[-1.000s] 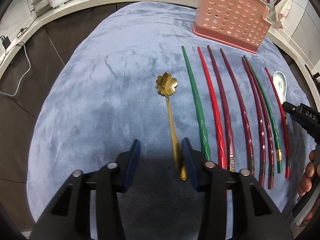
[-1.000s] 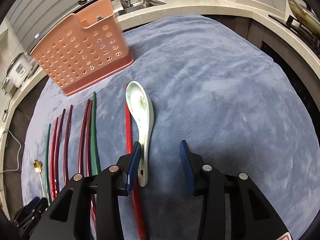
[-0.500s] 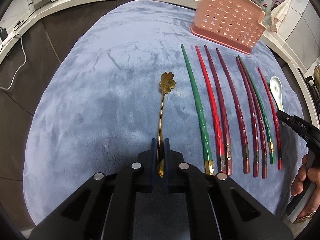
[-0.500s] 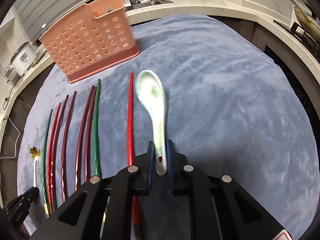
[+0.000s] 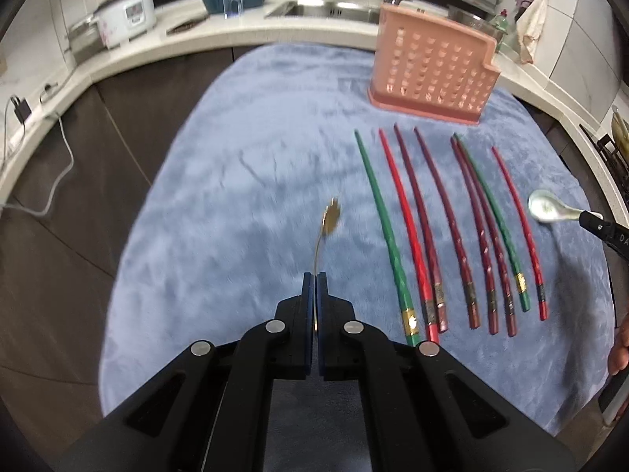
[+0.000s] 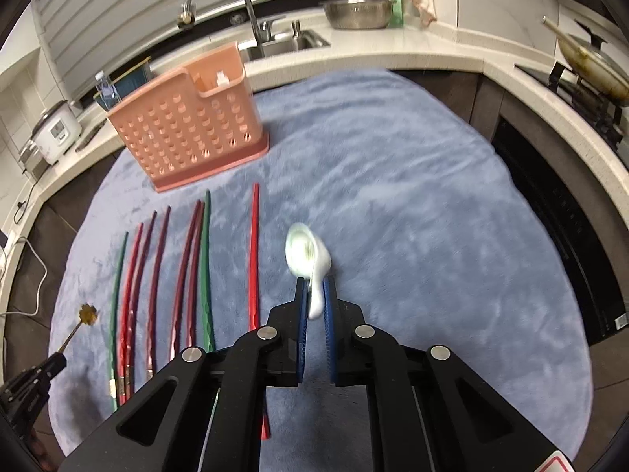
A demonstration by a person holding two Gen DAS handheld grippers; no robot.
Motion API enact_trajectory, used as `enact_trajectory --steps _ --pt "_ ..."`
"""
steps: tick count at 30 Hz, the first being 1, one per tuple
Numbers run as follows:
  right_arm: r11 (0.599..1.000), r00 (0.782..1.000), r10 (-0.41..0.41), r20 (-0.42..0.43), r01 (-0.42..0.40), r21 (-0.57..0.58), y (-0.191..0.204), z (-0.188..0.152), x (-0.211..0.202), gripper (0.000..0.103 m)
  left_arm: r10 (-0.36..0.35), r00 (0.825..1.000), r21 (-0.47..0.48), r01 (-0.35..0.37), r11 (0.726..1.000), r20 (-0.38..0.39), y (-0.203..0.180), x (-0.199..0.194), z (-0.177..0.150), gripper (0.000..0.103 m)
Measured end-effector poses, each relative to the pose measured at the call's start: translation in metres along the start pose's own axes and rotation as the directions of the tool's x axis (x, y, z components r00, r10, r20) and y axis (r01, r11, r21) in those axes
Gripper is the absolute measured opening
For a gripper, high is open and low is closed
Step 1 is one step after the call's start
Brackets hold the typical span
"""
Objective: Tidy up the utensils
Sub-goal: 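Carry both spoons to the pink holder and drop them in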
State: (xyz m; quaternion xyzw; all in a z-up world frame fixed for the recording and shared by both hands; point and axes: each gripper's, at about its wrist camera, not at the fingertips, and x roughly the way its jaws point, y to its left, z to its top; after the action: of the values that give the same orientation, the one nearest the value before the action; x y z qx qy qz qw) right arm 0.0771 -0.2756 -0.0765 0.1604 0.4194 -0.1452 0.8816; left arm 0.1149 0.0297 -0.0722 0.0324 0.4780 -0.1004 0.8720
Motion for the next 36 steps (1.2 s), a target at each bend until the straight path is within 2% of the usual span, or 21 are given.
enact_trajectory --steps 7,11,14,17,20,24,26,29,36 --pt "1.000 0.998 0.009 0.062 -0.007 -0.025 0.005 0.018 -0.023 0.006 -0.007 0.992 0.044 0.002 0.999 0.127 -0.009 -0.035 0.034 0.001" --pt "0.999 0.995 0.028 0.098 -0.024 -0.039 0.012 0.036 -0.031 0.006 -0.032 0.981 0.062 0.021 0.998 0.191 -0.018 -0.049 0.062 0.001" --pt "0.997 0.989 0.069 0.133 -0.063 -0.048 0.020 0.063 -0.035 0.006 -0.069 0.967 0.080 0.050 0.995 0.244 -0.028 -0.058 0.094 0.001" --pt "0.994 0.980 0.105 0.171 -0.098 -0.054 0.030 0.094 -0.037 0.006 -0.114 0.948 0.103 0.087 0.991 0.297 -0.041 -0.066 0.135 0.001" --pt "0.990 0.967 0.136 0.213 -0.125 -0.064 0.046 0.136 -0.035 0.006 -0.146 0.921 0.108 0.114 0.988 0.361 -0.053 -0.074 0.178 0.001" --pt "0.989 0.957 0.141 0.253 -0.123 -0.083 0.066 0.182 -0.024 0.006 -0.184 0.884 0.106 0.153 0.983 0.429 -0.067 -0.075 0.234 0.001" --pt "0.989 0.956 0.141 0.258 -0.123 -0.087 0.072 0.199 -0.014 0.006 -0.196 0.874 0.112 0.163 0.980 0.444 -0.073 -0.072 0.252 0.001" --pt "0.988 0.957 0.137 0.256 -0.115 -0.099 0.082 0.217 0.006 0.006 -0.212 0.875 0.112 0.182 0.977 0.434 -0.082 -0.053 0.278 0.001" --pt "0.988 0.973 0.127 0.190 -0.108 -0.108 0.090 0.226 0.060 0.006 -0.233 0.902 0.092 0.215 0.972 0.363 -0.085 -0.003 0.286 0.001"
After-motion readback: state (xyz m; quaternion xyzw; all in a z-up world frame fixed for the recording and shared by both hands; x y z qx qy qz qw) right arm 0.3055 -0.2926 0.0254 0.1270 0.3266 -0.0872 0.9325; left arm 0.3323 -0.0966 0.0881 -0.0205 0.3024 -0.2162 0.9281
